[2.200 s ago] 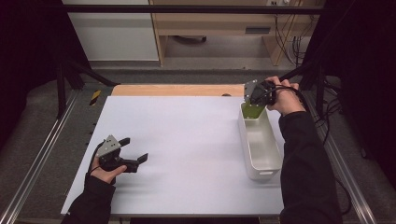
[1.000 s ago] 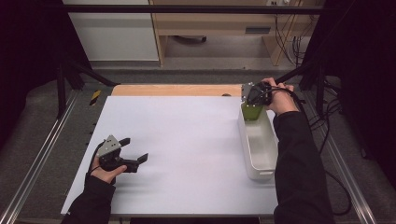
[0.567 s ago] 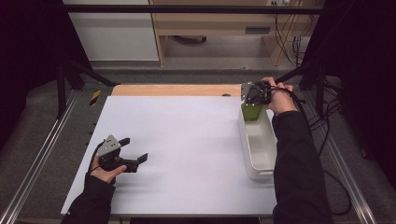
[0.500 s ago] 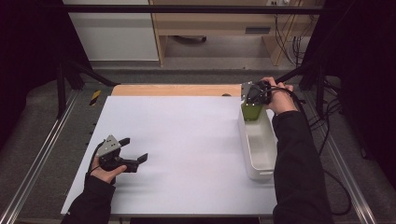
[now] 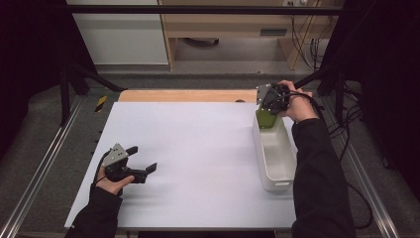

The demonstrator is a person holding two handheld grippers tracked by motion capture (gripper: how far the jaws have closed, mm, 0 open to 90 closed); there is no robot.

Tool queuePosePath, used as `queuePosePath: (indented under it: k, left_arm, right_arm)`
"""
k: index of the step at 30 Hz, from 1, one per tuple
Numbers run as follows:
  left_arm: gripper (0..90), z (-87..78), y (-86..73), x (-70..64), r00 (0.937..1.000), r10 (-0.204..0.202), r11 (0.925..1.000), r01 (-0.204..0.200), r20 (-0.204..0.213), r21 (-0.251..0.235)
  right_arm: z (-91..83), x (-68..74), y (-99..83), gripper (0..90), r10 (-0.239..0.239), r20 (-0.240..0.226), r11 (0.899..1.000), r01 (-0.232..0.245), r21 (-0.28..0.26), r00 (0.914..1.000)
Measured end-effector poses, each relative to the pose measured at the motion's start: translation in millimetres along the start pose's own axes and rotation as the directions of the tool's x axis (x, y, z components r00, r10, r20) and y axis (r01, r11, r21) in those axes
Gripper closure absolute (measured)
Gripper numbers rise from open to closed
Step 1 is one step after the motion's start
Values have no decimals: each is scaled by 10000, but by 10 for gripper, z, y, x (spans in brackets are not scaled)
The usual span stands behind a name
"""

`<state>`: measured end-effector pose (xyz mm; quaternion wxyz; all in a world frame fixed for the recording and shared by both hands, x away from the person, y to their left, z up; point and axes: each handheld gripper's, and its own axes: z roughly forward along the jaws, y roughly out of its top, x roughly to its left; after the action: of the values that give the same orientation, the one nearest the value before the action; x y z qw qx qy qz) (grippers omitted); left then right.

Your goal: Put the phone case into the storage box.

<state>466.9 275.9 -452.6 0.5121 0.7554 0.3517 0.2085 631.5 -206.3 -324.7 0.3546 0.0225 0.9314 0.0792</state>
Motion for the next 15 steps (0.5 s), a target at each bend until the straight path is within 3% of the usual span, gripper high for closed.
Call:
queuePosePath:
  k: [4, 7, 12, 15]
  left_arm:
    - [0, -6, 4, -3, 10000, 0, 10000, 0, -3, -29]
    - [0, -10, 9, -9, 10000, 33, 10000, -33, -11, -19]
    - [0, -9, 11, -20, 10000, 19, 10000, -19, 17, -26]
    - [0, -13, 14, -24, 10000, 40, 10000, -40, 10, -44]
  right_arm:
    - [-102, -7, 2, 389, 755, -36, 9957, -756, -544, 9971]
    - [-189, -11, 3, 348, 1433, 16, 9850, -1424, -974, 9897]
    - [-328, 11, 26, 266, 2306, -33, 9596, -2280, -1649, 9730]
    - [-408, 41, 31, 250, 2799, -105, 9361, -2753, -2189, 9600]
